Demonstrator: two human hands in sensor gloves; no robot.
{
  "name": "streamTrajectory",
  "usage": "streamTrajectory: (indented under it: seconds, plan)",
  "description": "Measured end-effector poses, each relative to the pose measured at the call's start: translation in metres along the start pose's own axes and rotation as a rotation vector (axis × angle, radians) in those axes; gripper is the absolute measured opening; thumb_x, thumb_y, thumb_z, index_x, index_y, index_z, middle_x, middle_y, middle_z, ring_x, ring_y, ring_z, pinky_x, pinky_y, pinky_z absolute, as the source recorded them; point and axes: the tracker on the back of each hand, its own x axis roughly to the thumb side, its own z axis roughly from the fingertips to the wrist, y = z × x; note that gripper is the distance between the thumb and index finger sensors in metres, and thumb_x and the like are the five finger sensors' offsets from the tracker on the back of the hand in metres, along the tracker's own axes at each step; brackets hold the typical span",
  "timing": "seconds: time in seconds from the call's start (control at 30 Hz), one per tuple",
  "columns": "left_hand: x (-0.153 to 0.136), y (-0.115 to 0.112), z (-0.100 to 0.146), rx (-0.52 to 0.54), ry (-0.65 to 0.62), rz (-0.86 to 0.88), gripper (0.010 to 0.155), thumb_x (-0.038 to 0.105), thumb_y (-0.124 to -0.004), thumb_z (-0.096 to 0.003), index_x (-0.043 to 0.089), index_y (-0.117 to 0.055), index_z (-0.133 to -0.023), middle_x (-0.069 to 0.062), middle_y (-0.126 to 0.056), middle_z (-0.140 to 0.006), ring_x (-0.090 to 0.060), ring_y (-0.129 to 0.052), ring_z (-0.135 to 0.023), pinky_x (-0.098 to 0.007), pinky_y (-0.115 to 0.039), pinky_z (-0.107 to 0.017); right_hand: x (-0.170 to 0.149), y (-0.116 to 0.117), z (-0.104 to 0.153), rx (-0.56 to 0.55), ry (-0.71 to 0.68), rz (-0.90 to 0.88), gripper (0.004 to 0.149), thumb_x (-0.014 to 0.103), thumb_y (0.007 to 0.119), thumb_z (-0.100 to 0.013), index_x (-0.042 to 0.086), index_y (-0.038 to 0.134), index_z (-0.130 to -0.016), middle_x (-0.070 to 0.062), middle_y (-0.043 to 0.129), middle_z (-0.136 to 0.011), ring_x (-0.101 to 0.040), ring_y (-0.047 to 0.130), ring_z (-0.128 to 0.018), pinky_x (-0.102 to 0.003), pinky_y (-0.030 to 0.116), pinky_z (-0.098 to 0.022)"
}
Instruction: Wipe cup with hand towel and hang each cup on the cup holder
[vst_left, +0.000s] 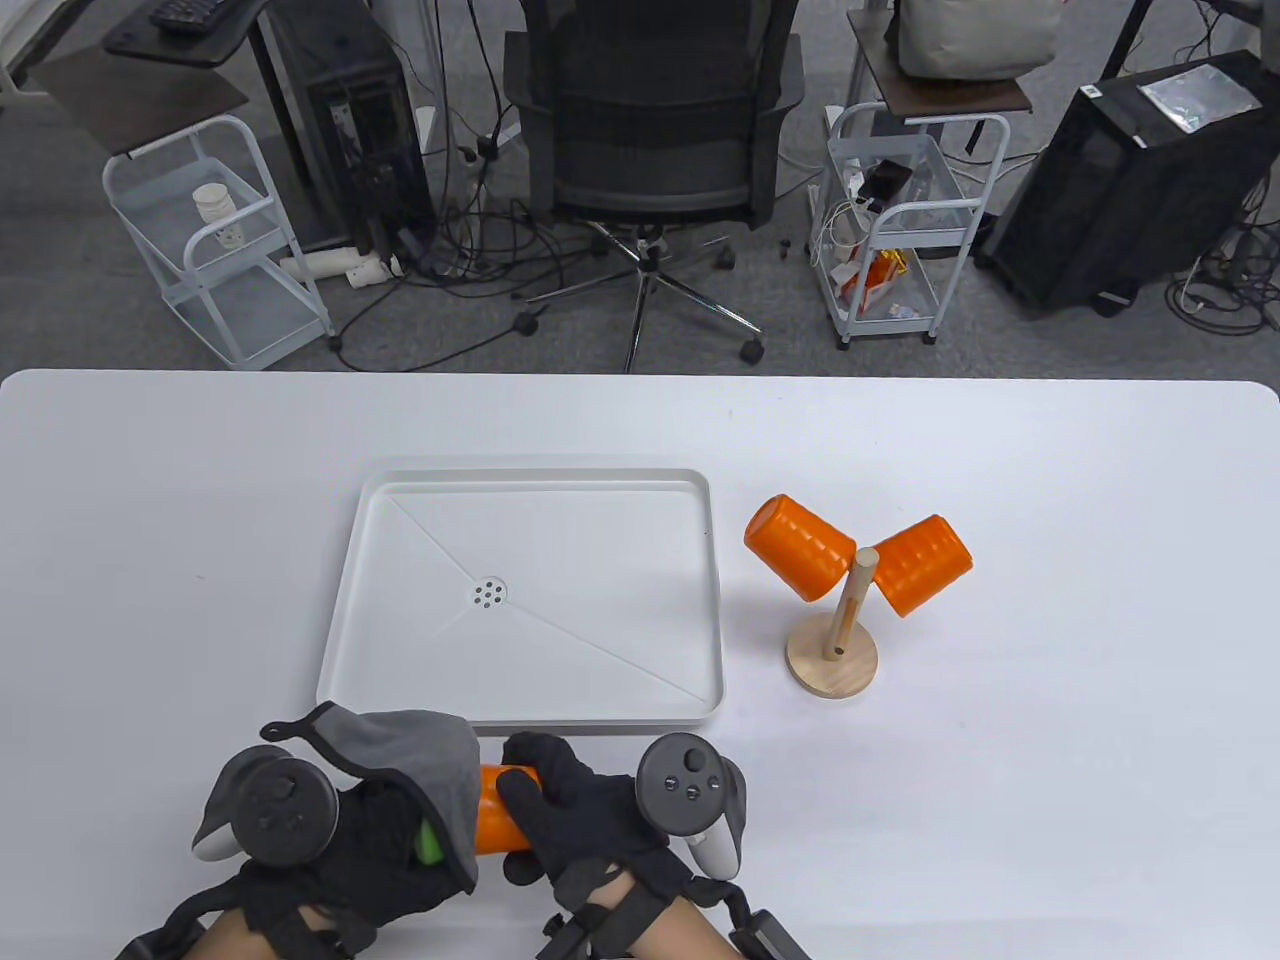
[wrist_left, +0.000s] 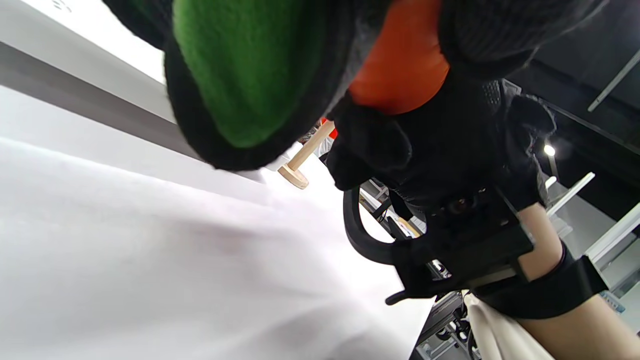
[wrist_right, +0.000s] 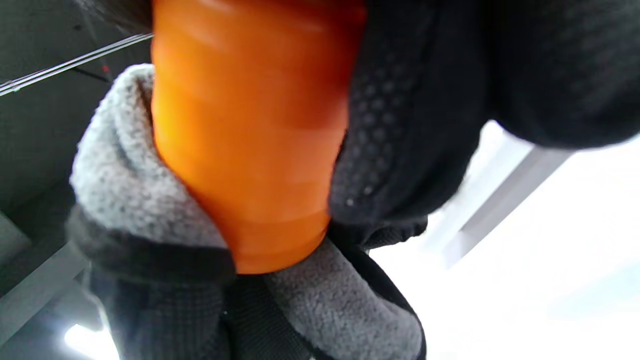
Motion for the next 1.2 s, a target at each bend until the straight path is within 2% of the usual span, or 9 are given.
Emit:
streamTrajectory:
  seconds: [0.23,0.4,0.6,0.73,1.2]
  plan:
    - [-0.011,0.001,-0.001,-0.007,0.019,0.127,0.088,0.069,-0.072,-0.0477,0.054,0.000,-0.095,0.007,-0.008,-0.116,-0.021,-0.086,-0.081,-0.054,-0.071,-0.071,0.011,0.003,0.002,-0.025,-0.142,0.136,0.076,0.057,0.063,-0.050,0.000,0.048,-0.099,-0.031,0.080,-0.080,-0.028,0.105,-0.032,-0.050,0.090,-0.031]
    - [-0.018,0.000,-0.001,-0.012,0.018,0.268,0.089,0.071,-0.071,-0.0476,0.051,0.002,-0.095,0.006,-0.010,-0.116,-0.018,-0.090,-0.075,-0.052,-0.075,-0.069,0.018,0.006,0.005,-0.031,-0.244,0.221,0.075,0.055,0.064,-0.051,0.004,0.041,-0.101,-0.029,0.070,-0.091,-0.034,0.102,-0.047,-0.056,0.086,-0.042]
    - [-0.020,-0.001,-0.002,-0.021,0.017,0.313,0.090,0.071,-0.070,-0.0478,0.050,0.004,-0.095,0.004,-0.010,-0.116,-0.015,-0.092,-0.070,-0.050,-0.078,-0.067,0.019,0.007,0.005,-0.032,-0.261,0.233,0.075,0.054,0.064,-0.051,0.006,0.039,-0.102,-0.028,0.066,-0.094,-0.037,0.100,-0.054,-0.057,0.084,-0.046]
    - [-0.019,-0.002,-0.002,-0.027,0.008,0.279,0.090,0.070,-0.071,-0.0480,0.050,0.003,-0.095,0.002,-0.010,-0.115,-0.014,-0.093,-0.068,-0.049,-0.079,-0.066,0.019,0.005,0.004,-0.043,-0.223,0.216,0.075,0.054,0.063,-0.051,0.003,0.043,-0.101,-0.031,0.071,-0.089,-0.036,0.103,-0.049,-0.056,0.087,-0.042]
    - [0.005,-0.003,-0.001,-0.024,-0.025,-0.136,0.090,0.067,-0.074,-0.0473,0.051,0.001,-0.094,0.002,-0.008,-0.114,-0.016,-0.092,-0.069,-0.051,-0.077,-0.068,0.001,-0.002,0.001,-0.010,0.052,-0.016,0.078,0.058,0.061,-0.050,-0.008,0.059,-0.092,-0.034,0.091,-0.062,-0.026,0.110,-0.018,-0.048,0.095,-0.018]
